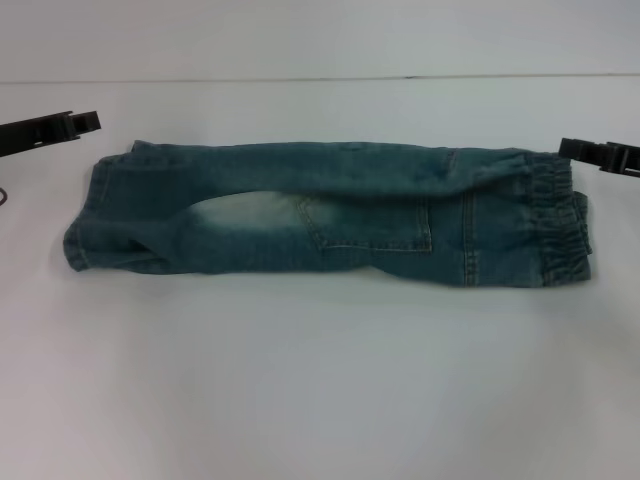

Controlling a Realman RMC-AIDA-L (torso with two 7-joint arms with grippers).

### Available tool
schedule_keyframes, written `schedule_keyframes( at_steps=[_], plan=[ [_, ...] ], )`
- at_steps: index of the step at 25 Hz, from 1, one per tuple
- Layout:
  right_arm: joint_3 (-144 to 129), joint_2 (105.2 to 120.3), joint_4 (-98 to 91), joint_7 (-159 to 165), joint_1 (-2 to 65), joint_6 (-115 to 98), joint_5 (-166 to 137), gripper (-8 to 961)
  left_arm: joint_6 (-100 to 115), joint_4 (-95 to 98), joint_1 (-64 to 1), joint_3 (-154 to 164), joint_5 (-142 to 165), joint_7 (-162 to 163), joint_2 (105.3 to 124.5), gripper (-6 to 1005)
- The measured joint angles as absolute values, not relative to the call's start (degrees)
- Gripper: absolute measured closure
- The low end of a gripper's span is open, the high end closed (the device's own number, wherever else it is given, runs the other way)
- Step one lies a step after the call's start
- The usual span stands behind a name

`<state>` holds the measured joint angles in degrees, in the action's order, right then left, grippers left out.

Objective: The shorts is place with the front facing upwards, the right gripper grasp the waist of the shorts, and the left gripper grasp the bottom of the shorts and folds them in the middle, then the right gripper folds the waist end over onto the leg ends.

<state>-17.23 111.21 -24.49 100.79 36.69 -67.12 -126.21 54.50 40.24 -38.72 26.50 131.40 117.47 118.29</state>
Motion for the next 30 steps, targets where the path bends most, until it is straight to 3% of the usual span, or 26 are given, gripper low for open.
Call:
schedule_keyframes(
  at_steps=[1, 8, 13, 15, 21, 26, 30],
  plan=[
    [-17.3, 111.51, -24.6, 100.7, 36.7, -66.5, -126.2, 908, 54.2, 40.3, -38.5, 26.3, 131.2, 117.4, 118.37, 808],
    [-17.9, 111.82, -25.0, 100.6, 36.5, -64.6, -126.0, 670, 54.6, 41.1, -36.4, 26.3, 127.0, 116.2, 118.48, 577],
    [-17.8, 110.84, -26.5, 103.0, 36.3, -67.0, -126.1, 500, 62.4, 43.7, -34.0, 26.1, 124.1, 113.8, 118.41, 471],
    [-18.8, 110.42, -29.3, 105.7, 36.0, -69.7, -126.2, 246, 67.8, 44.7, -33.1, 26.0, 122.4, 111.3, 118.37, 428],
    [-26.0, 108.38, -39.8, 116.0, 34.9, -81.6, -127.1, 29, 88.8, 47.1, -30.9, 26.1, 119.2, 98.9, 118.60, 309],
    [-30.4, 107.00, -45.6, 122.6, 35.0, -87.7, -130.3, 12, 96.9, 46.4, -30.5, 26.8, 119.7, 94.0, 118.87, 294],
    [-33.3, 106.85, -49.1, 128.1, 37.0, -90.7, -136.0, -3, 97.4, 46.1, -30.3, 27.8, 119.7, 93.0, 119.69, 298]
  ],
)
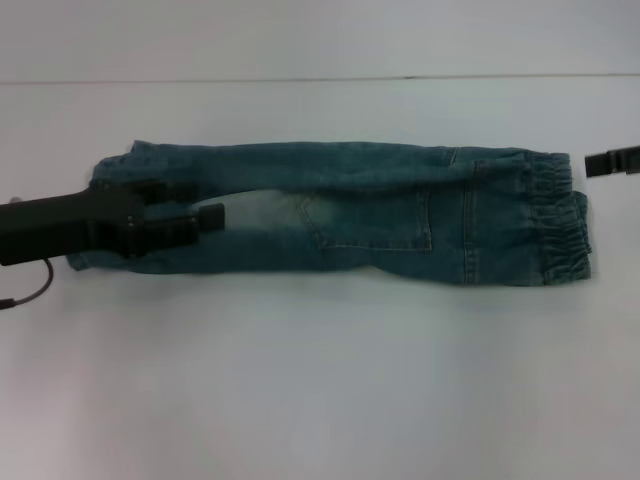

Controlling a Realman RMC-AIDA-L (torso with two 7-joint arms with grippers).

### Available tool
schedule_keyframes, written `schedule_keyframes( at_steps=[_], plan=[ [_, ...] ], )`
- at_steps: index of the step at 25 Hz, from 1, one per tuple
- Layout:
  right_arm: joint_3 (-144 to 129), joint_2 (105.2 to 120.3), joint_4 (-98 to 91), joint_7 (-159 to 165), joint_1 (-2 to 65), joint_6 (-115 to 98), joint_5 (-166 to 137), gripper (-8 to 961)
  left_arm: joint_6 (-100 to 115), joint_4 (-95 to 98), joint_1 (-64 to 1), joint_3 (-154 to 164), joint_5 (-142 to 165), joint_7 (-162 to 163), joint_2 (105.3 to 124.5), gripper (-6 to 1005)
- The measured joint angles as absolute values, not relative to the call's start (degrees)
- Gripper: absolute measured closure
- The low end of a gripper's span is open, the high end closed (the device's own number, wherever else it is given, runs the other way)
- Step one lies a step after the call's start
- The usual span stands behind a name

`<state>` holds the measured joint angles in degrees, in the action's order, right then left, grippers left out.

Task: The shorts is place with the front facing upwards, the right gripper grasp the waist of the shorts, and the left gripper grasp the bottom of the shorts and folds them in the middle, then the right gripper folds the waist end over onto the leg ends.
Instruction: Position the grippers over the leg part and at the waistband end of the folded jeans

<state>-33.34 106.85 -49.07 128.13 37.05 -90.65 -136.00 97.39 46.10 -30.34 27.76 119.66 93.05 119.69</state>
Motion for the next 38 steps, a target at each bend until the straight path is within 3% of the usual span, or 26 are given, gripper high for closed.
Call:
schedule_keyframes(
  at_steps=[2, 11, 19, 26, 31, 38],
  plan=[
    [-34.4, 107.15, -49.5, 130.5, 38.9, -91.5, -139.8, -6, 96.6, 45.6, -30.2, 28.5, 119.7, 91.5, 120.49, 299],
    [-40.6, 109.23, -49.1, 136.3, 42.7, -89.8, -149.4, -5, 94.4, 43.4, -30.1, 29.3, 119.7, 89.6, 120.68, 298],
    [-44.1, 112.41, -48.8, 135.2, 42.3, -82.9, -154.1, -3, 94.0, 42.8, -30.0, 29.5, 119.5, 89.7, 120.77, 299],
    [-44.0, 113.11, -45.0, 132.2, 42.5, -79.9, -154.7, 1, 94.1, 42.0, -30.0, 29.4, 119.1, 89.6, 121.03, 299],
    [-43.7, 113.35, -43.8, 131.1, 42.7, -78.7, -154.3, 67, 94.2, 41.7, -30.0, 29.4, 119.0, 89.5, 121.09, 299],
    [-43.8, 113.12, -43.9, 130.2, 42.4, -78.8, -152.2, 317, 94.0, 41.4, -30.0, 29.4, 119.2, 89.2, 121.11, 298]
  ],
)
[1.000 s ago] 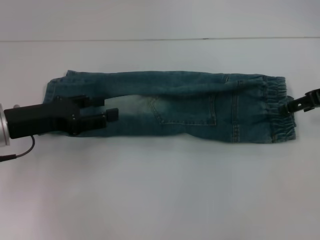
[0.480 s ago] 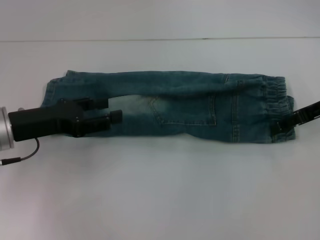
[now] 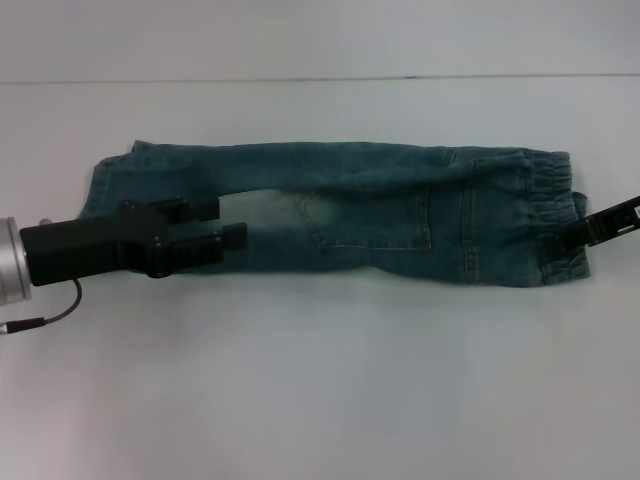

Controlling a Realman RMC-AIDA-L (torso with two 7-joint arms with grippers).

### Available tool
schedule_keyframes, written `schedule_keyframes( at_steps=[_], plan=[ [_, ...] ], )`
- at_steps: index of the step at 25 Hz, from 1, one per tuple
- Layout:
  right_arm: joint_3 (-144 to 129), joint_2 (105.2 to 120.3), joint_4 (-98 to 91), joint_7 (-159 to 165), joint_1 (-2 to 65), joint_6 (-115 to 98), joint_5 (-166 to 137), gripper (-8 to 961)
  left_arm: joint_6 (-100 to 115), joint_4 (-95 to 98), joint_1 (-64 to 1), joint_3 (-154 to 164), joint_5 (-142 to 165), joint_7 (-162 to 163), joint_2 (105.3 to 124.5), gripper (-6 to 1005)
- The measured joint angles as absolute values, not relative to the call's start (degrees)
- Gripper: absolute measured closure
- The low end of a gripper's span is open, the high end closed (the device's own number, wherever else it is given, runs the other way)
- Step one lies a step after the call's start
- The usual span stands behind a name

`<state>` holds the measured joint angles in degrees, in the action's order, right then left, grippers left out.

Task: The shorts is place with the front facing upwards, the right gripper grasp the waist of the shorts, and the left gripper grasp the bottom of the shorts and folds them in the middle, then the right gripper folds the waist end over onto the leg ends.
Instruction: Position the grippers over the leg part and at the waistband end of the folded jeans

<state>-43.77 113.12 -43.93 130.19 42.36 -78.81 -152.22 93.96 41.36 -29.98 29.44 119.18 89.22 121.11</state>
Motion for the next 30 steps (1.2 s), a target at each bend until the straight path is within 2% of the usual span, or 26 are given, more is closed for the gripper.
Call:
schedule_keyframes(
  at_steps=[4, 9, 17, 22, 26, 30],
  plan=[
    [-44.0, 113.19, -43.8, 129.4, 42.5, -78.7, -152.2, 496, 93.9, 41.3, -30.0, 29.4, 119.2, 89.2, 121.11, 298],
    [-43.8, 113.29, -43.8, 128.3, 42.6, -78.9, -152.1, 649, 93.4, 41.2, -30.1, 29.4, 119.2, 89.2, 121.12, 299],
    [-43.7, 113.29, -44.0, 127.8, 42.6, -79.0, -152.0, 841, 93.1, 41.1, -30.1, 29.4, 119.0, 89.1, 121.27, 299],
    [-43.7, 113.07, -44.3, 127.4, 42.4, -79.0, -151.3, 853, 93.1, 41.1, -30.5, 29.4, 119.0, 89.1, 121.36, 312],
    [-43.7, 112.73, -44.4, 127.1, 42.4, -79.5, -150.2, 856, 91.5, 41.0, -30.6, 29.0, 118.5, 89.1, 121.77, 421],
    [-43.7, 111.90, -44.5, 127.0, 42.3, -80.0, -148.0, 855, 83.4, 38.5, -30.6, 28.9, 114.2, 86.8, 123.30, 511]
  ],
)
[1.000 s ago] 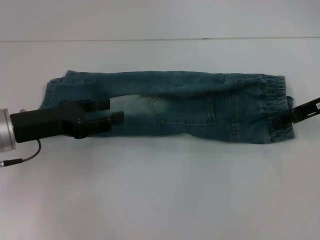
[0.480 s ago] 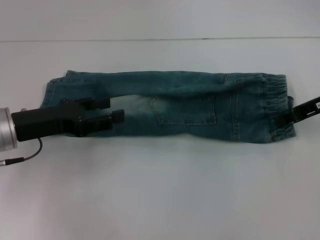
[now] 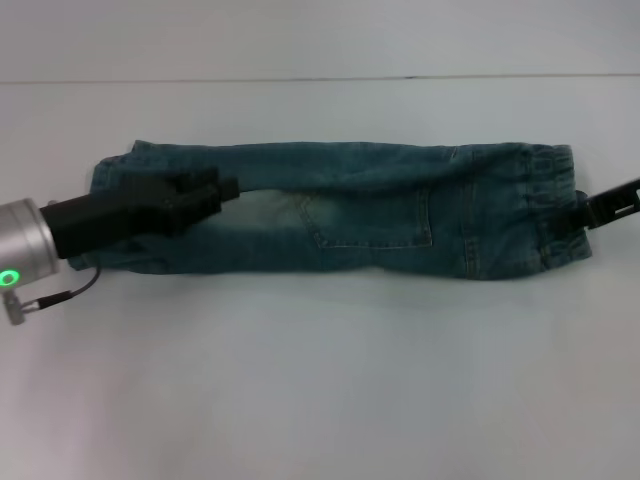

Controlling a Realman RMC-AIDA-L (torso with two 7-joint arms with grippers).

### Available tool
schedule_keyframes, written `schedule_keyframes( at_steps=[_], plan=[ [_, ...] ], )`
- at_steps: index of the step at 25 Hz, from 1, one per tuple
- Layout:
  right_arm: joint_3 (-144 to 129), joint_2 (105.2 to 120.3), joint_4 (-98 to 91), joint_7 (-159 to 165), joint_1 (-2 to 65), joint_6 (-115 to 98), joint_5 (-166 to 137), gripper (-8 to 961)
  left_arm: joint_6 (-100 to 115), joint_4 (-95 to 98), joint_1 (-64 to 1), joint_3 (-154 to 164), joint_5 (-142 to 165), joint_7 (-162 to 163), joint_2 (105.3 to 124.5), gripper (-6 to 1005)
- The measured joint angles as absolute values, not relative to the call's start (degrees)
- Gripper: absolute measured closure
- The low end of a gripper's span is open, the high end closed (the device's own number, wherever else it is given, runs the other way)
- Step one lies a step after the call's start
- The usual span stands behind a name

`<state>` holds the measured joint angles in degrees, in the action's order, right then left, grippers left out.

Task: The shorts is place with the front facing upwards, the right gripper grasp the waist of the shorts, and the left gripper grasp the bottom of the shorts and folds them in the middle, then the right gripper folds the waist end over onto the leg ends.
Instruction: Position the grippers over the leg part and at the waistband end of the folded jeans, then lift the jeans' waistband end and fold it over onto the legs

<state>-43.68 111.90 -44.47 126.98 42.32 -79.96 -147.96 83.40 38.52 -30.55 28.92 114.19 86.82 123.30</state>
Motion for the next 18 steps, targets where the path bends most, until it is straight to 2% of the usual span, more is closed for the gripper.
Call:
schedule_keyframes(
  at_steps=[9, 14, 18],
  plan=[
    [-42.1, 108.80, -44.9, 126.5, 42.6, -85.6, -139.2, 857, 72.8, 18.4, -32.8, 28.8, 89.1, 56.2, 124.25, 702],
    [-41.0, 108.45, -48.4, 126.2, 42.5, -90.9, -135.2, 858, 66.5, 7.7, -37.2, 28.8, 77.4, 37.7, 124.59, 902],
    [-39.7, 108.38, -51.4, 126.3, 42.8, -95.2, -132.3, 859, 60.1, 0.6, -41.4, 27.6, 71.1, 21.2, 124.65, 976]
  ],
)
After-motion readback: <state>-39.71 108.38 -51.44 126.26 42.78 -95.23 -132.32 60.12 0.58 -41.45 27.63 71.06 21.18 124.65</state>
